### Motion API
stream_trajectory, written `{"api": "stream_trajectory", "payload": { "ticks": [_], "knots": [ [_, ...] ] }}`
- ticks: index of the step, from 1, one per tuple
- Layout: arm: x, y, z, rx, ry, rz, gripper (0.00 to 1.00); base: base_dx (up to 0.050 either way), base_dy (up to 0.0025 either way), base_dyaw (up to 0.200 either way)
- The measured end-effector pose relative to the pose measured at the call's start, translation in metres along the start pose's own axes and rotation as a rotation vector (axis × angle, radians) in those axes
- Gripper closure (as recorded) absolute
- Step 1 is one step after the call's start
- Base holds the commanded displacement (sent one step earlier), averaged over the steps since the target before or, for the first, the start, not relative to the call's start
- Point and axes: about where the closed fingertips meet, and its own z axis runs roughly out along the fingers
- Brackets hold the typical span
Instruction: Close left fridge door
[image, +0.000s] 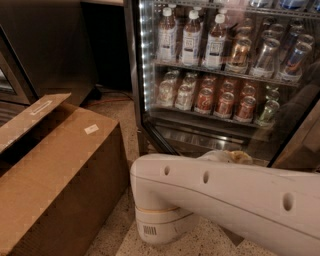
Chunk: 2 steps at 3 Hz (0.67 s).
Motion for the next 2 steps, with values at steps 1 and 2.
{"api": "stream_trajectory", "payload": {
  "ticks": [1,2],
  "knots": [
    [0.0,0.0,0.0,0.0,0.0,0.0,1.0,0.046,0.00185,0.082],
    [0.0,0.0,0.0,0.0,0.0,0.0,1.0,0.037,-0.00254,-0.136]
  ]
}}
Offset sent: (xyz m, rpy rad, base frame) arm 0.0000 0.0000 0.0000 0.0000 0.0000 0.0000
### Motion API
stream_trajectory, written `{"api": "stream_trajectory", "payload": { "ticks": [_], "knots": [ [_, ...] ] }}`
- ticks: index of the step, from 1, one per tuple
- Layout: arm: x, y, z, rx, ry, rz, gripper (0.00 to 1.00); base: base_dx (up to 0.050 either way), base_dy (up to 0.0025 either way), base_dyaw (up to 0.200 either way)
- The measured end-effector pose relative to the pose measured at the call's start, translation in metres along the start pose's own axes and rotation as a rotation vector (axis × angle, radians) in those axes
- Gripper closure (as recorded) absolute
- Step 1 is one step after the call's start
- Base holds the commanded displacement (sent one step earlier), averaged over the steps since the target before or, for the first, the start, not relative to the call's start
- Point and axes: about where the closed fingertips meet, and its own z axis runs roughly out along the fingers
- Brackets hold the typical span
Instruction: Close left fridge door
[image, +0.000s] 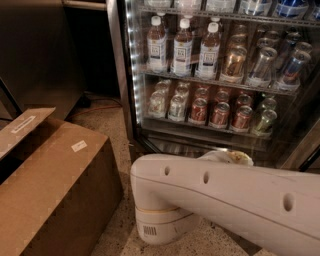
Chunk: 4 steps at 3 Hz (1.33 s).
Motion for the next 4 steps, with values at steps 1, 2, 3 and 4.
{"api": "stream_trajectory", "payload": {
  "ticks": [1,2,3,4],
  "knots": [
    [0.0,0.0,0.0,0.0,0.0,0.0,1.0,0.02,-0.00183,-0.184],
    [0.0,0.0,0.0,0.0,0.0,0.0,1.0,0.0,0.0,0.0],
    [0.0,0.007,-0.004,-0.059,0.062,0.054,1.0,0.0,0.0,0.0],
    [-0.018,0.008,-0.002,-0.123,0.077,0.107,1.0,0.0,0.0,0.0]
  ]
}}
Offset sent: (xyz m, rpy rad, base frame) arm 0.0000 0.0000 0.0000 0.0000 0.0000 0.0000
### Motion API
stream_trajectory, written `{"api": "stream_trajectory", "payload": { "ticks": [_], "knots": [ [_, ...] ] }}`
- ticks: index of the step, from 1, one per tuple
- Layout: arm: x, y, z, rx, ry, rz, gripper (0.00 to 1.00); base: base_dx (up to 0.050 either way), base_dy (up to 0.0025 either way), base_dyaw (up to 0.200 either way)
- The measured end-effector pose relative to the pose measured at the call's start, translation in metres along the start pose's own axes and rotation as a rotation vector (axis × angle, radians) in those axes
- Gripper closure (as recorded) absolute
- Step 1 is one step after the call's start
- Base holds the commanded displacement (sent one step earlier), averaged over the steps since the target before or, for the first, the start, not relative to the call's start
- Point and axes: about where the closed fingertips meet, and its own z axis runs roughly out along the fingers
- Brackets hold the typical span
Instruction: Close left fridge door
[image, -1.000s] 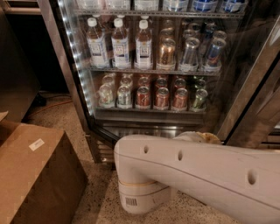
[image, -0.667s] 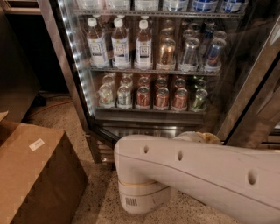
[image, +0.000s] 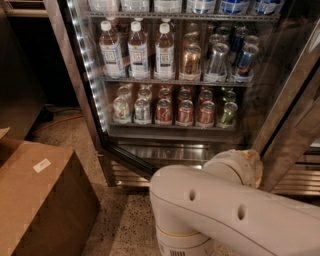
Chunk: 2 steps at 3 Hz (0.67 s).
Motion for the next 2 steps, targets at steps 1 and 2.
{"api": "stream_trajectory", "payload": {
  "ticks": [1,2],
  "knots": [
    [0.001,0.011,-0.004,-0.065,0.06,0.035,1.0,0.0,0.0,0.0],
    [0.02,0.019,-0.01,-0.093,0.14,0.037,1.0,0.0,0.0,0.0]
  ]
}}
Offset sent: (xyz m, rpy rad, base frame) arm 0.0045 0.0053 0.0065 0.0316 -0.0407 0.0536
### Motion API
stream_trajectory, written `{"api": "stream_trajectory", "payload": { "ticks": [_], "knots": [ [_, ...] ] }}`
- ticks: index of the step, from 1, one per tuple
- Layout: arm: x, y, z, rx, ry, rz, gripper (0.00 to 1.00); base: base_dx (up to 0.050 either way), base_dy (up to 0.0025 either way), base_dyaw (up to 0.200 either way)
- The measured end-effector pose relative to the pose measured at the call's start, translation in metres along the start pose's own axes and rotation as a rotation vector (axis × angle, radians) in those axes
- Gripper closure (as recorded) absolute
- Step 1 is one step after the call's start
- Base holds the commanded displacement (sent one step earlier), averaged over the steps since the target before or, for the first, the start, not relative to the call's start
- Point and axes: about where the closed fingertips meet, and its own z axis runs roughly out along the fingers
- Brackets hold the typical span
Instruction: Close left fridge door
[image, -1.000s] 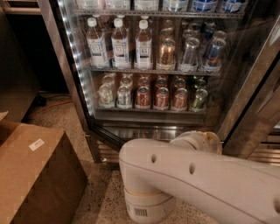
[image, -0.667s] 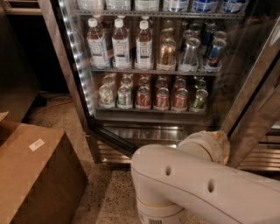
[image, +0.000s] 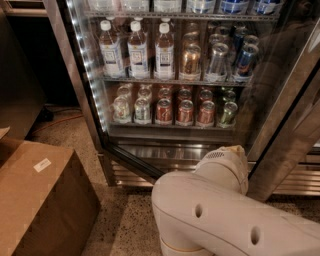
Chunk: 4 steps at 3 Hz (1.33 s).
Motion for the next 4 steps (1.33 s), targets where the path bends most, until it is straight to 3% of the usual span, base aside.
{"api": "stream_trajectory", "payload": {
  "ticks": [1,2,3,4],
  "knots": [
    [0.0,-0.001,-0.002,0.0,0.0,0.0,1.0,0.0,0.0,0.0],
    [0.0,0.018,0.0,-0.034,0.065,0.152,1.0,0.0,0.0,0.0],
    [-0.014,0.053,-0.002,-0.108,0.131,0.331,1.0,0.0,0.0,0.0],
    [-0.014,0.053,-0.001,-0.108,0.131,0.331,1.0,0.0,0.0,0.0]
  ]
}}
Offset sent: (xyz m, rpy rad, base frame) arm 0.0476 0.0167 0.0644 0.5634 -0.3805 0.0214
